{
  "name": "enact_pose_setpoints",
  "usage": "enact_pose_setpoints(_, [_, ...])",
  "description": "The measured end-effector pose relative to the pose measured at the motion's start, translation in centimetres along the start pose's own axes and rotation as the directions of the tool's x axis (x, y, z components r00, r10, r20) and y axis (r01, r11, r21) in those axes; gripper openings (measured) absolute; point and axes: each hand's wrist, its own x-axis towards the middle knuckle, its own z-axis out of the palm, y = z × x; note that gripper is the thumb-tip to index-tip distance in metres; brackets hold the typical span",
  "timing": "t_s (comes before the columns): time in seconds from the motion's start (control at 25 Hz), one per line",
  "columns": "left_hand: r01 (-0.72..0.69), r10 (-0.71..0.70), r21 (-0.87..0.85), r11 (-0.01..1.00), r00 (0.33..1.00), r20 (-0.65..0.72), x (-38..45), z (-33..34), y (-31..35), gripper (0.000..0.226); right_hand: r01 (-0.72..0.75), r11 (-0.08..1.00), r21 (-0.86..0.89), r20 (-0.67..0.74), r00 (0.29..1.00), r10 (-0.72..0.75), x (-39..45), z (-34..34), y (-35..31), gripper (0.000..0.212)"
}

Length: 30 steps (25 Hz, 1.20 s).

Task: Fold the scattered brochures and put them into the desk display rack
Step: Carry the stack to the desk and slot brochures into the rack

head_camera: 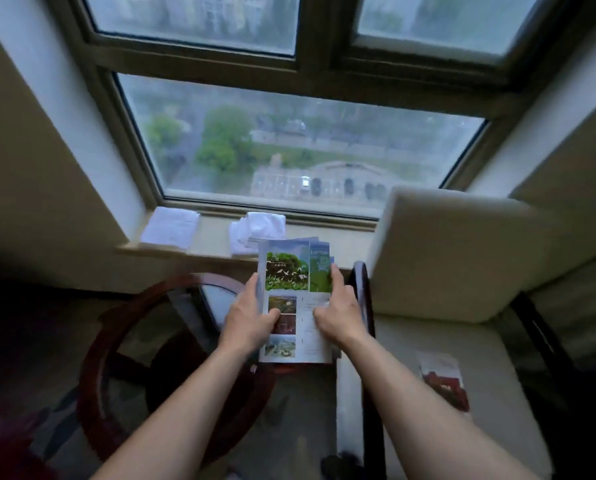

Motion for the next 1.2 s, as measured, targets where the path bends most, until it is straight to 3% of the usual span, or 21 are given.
enact_pose_setpoints(0.24, [-0.196, 0.192, 0.003, 0.981, 0.963, 0.188, -6.8, 16.0, 12.4, 0.08, -0.18, 0.982, 0.061, -0.185, 0.964, 0.189, -5.8, -14.5, 16.0, 0.096])
enact_pose_setpoints(0.52, [-0.192, 0.207, -0.081, 0.978, 0.94, 0.271, -16.4, 31.2, 20.0, 0.07, -0.249, 0.968, 0.022, -0.212, 0.946, 0.247, -10.7, -25.2, 31.5, 0.095])
enact_pose_setpoints(0.72, [-0.129, 0.14, -0.058, 0.99, 0.943, 0.302, -16.0, 35.1, 19.5, 0.061, -0.255, 0.967, -0.013, -0.132, 0.959, 0.251, -8.3, -24.8, 36.0, 0.095])
enact_pose_setpoints(0.96, [0.003, -0.012, 0.028, 1.0, 0.943, 0.333, -9.8, 40.8, 16.1, 0.076, -0.316, 0.947, -0.052, -0.033, 0.949, 0.314, -1.1, -21.5, 40.3, 0.095])
enact_pose_setpoints(1.2, [0.094, -0.128, 0.12, 0.988, 0.94, 0.316, -5.6, 46.3, 12.7, 0.071, -0.332, 0.936, -0.118, 0.054, 0.939, 0.34, 4.9, -18.4, 44.9, 0.093])
